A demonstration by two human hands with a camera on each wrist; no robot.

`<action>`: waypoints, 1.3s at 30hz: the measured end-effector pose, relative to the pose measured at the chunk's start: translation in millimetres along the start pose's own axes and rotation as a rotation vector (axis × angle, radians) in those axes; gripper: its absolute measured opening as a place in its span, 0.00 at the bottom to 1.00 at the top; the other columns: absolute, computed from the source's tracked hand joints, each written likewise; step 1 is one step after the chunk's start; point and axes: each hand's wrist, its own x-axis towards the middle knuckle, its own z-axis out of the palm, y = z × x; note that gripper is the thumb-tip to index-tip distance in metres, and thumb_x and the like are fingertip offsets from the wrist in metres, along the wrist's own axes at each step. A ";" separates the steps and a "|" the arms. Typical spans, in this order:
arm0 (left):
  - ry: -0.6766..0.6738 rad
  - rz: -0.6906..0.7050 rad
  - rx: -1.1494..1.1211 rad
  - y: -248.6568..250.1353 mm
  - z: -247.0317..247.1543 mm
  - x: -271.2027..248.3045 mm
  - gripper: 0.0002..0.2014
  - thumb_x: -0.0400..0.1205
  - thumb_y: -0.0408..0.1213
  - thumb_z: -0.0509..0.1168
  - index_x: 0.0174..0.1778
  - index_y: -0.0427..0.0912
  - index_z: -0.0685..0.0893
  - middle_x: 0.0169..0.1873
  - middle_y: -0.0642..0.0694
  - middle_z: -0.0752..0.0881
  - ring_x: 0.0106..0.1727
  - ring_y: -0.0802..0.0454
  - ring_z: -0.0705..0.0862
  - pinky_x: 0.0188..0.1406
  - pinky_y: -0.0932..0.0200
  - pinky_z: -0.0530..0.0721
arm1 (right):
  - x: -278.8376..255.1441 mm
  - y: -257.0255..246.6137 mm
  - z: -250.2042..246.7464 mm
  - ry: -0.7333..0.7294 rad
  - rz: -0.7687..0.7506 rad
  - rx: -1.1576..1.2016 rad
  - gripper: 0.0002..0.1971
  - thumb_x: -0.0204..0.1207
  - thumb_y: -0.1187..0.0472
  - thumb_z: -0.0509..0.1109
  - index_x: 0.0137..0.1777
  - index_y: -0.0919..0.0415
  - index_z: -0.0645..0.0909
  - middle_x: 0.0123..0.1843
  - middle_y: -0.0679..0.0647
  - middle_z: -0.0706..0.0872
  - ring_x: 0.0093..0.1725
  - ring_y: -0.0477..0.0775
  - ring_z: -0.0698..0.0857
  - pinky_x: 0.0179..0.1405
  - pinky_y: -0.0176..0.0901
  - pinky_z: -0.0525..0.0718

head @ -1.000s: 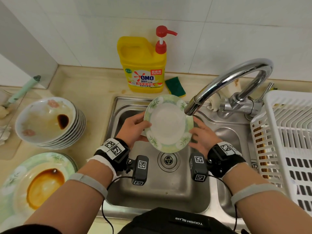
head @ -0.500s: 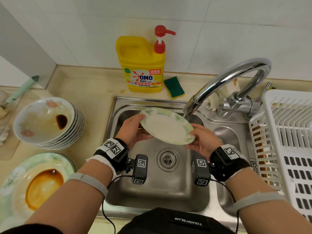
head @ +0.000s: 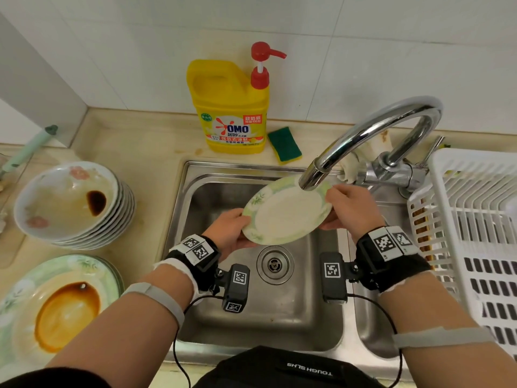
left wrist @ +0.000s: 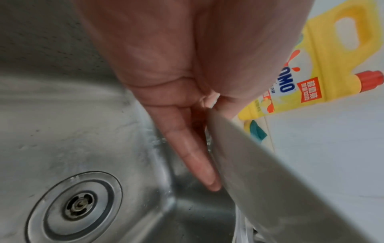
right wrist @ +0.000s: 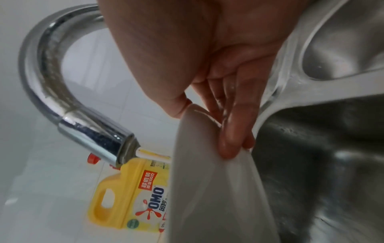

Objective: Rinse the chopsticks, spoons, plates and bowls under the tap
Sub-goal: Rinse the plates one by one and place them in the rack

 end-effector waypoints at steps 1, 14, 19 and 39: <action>-0.004 -0.004 0.027 -2.1 1.4 0.8 0.14 0.90 0.29 0.56 0.70 0.35 0.80 0.60 0.35 0.89 0.54 0.45 0.91 0.42 0.53 0.93 | -0.3 -0.8 -0.9 0.003 -0.043 -0.042 0.12 0.84 0.63 0.63 0.59 0.63 0.87 0.45 0.63 0.91 0.31 0.58 0.92 0.31 0.50 0.91; 0.029 0.077 0.000 -8.1 13.9 10.8 0.23 0.85 0.19 0.59 0.75 0.41 0.72 0.62 0.33 0.88 0.50 0.41 0.93 0.43 0.55 0.92 | 8.5 23.9 -4.1 0.098 -0.363 -0.296 0.20 0.86 0.58 0.62 0.74 0.38 0.81 0.36 0.33 0.78 0.38 0.39 0.78 0.48 0.42 0.76; 0.058 0.204 0.016 -1.1 4.6 10.3 0.18 0.85 0.19 0.62 0.67 0.40 0.74 0.59 0.31 0.89 0.55 0.37 0.92 0.54 0.42 0.92 | 7.9 25.0 1.4 0.114 -0.349 -0.188 0.19 0.86 0.62 0.62 0.64 0.36 0.84 0.41 0.36 0.89 0.43 0.42 0.88 0.47 0.44 0.86; 0.205 0.536 0.137 38.4 -29.7 -17.2 0.09 0.89 0.29 0.60 0.62 0.42 0.81 0.42 0.52 0.93 0.43 0.56 0.92 0.37 0.61 0.88 | 18.2 35.7 47.3 -0.108 0.131 0.394 0.11 0.90 0.65 0.60 0.63 0.56 0.82 0.58 0.60 0.92 0.53 0.64 0.93 0.46 0.56 0.91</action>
